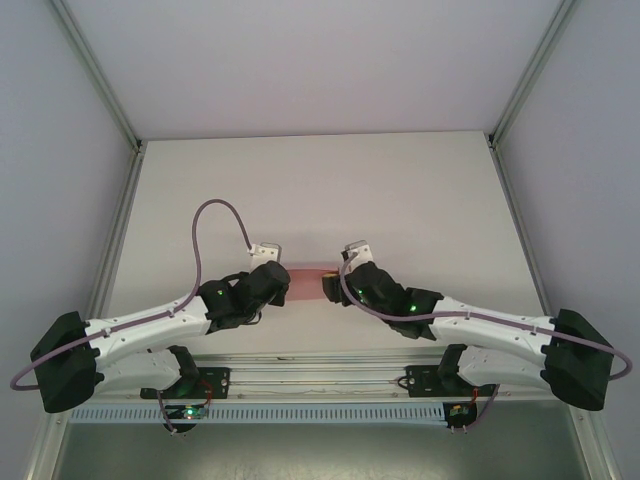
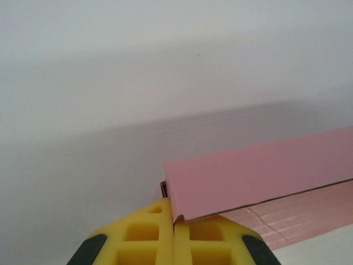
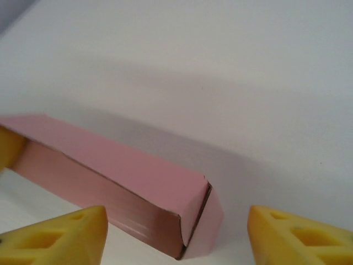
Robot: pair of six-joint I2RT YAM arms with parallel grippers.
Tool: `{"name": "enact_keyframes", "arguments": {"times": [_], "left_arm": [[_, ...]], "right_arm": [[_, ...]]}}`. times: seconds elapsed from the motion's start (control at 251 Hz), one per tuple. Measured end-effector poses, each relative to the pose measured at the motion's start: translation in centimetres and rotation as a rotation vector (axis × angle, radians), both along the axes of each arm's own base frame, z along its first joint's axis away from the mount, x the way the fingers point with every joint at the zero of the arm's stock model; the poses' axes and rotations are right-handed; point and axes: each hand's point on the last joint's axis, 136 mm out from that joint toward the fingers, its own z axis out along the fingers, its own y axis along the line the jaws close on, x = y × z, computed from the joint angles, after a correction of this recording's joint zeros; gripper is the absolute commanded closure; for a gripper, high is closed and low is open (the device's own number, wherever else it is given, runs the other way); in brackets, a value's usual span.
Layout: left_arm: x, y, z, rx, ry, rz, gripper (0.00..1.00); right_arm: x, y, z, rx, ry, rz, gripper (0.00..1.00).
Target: Assemble paper box
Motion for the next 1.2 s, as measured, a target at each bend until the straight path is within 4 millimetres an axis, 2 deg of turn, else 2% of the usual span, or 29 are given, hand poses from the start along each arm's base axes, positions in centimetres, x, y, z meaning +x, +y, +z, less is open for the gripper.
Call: {"name": "enact_keyframes", "arguments": {"times": [0.108,0.212,0.267,0.523,0.73,0.786,0.878,1.014,1.197], "left_arm": [[0.0,0.0,0.0,0.002,-0.002,0.000,1.00],[0.0,-0.1,0.0,0.008,-0.003,-0.001,1.00],[0.1,-0.1,0.0,0.009,-0.005,0.001,1.00],[0.1,-0.2,0.1,0.017,-0.010,0.001,1.00],[0.0,-0.1,0.1,0.023,-0.012,-0.005,0.96],[0.0,-0.1,0.2,0.023,-0.011,-0.010,0.93],[-0.2,-0.1,0.2,0.024,-0.008,-0.021,0.88],[-0.6,-0.1,0.2,0.025,0.001,-0.049,0.86],[-1.2,0.1,0.2,0.026,0.017,-0.070,0.74]], "right_arm": [[0.5,-0.1,1.7,0.076,-0.016,-0.021,0.20],[1.5,-0.4,2.5,0.123,-0.025,-0.060,0.21],[2.0,-0.7,2.4,0.132,-0.022,-0.081,0.27],[3.0,-1.1,-1.2,0.086,0.074,-0.134,0.36],[3.1,-0.6,-1.6,0.135,0.112,-0.149,0.42],[3.0,-0.6,-1.8,0.153,0.123,-0.152,0.49],[2.8,-0.2,-2.0,0.193,0.149,-0.150,0.56],[2.5,0.1,-2.3,0.242,0.177,-0.151,0.59],[2.1,0.1,-3.0,0.313,0.211,-0.168,0.64]]}}
